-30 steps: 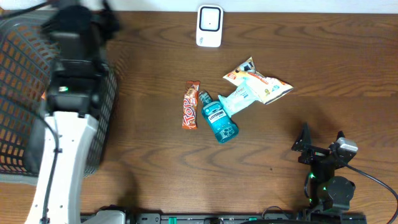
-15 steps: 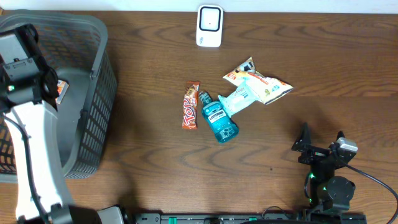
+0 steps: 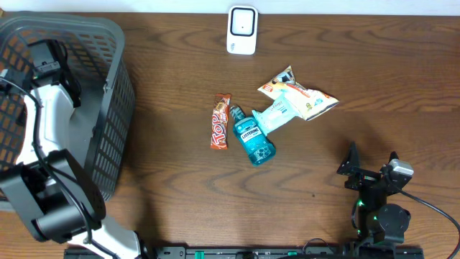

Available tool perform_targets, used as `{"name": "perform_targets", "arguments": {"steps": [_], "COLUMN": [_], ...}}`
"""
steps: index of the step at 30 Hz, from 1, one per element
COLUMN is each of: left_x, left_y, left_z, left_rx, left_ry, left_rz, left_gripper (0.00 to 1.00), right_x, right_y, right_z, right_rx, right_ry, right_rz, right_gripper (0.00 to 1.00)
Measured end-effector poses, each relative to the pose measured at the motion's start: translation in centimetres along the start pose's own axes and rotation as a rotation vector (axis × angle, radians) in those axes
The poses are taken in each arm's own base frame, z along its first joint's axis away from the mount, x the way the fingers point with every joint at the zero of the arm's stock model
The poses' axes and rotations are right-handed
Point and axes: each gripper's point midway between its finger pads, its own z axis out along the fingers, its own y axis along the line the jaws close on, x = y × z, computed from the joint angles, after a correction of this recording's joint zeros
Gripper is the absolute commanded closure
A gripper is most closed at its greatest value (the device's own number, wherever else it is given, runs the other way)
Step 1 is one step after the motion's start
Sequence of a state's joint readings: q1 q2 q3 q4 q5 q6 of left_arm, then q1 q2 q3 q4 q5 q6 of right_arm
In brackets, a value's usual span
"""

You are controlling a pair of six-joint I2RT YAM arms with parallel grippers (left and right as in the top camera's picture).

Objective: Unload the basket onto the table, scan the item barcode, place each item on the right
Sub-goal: 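Return the left gripper into the basket and grasp the orange Kleenex pack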

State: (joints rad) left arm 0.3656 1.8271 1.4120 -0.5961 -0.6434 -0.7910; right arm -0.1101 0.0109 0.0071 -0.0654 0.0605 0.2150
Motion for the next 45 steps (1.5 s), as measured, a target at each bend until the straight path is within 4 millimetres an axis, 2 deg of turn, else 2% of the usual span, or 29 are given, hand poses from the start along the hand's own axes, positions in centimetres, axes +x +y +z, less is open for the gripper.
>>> {"name": "perform_targets", "arguments": {"steps": [8,13,18,22,35,43,44,45], "left_x": [1.1,3.3,5.8,7.0,7.2,8.7,8.7,8.7], "left_y": [-2.9,-4.3,-4.5,-4.8,-5.2,-4.9,-4.9,-4.9], "left_z": [1.5,3.2,5.1,5.9,5.9,7.2,7.2,7.2], "left_rx": [0.091,0.111,0.087,0.088,0.105,0.070,0.070,0.071], "left_ry": [0.037,0.092,0.145,0.175,0.187,0.197,0.198,0.198], "left_rz": [-0.129,-0.126,-0.090,-0.077,-0.082,-0.053,-0.053,-0.053], "left_gripper": [0.02,0.02,0.02,0.02,0.02,0.02,0.04,0.13], "right_x": [0.0,0.0,0.0,0.0,0.0,0.0,0.0,0.0], "right_y": [0.0,0.0,0.0,0.0,0.0,0.0,0.0,0.0], "right_z": [0.0,0.0,0.0,0.0,0.0,0.0,0.0,0.0], "right_rx": [0.000,0.000,0.000,0.000,0.000,0.000,0.000,0.000], "right_ry": [0.000,0.000,0.000,0.000,0.000,0.000,0.000,0.000], "right_rz": [0.000,0.000,0.000,0.000,0.000,0.000,0.000,0.000], "right_gripper": [0.01,0.01,0.01,0.01,0.01,0.01,0.01,0.01]}}
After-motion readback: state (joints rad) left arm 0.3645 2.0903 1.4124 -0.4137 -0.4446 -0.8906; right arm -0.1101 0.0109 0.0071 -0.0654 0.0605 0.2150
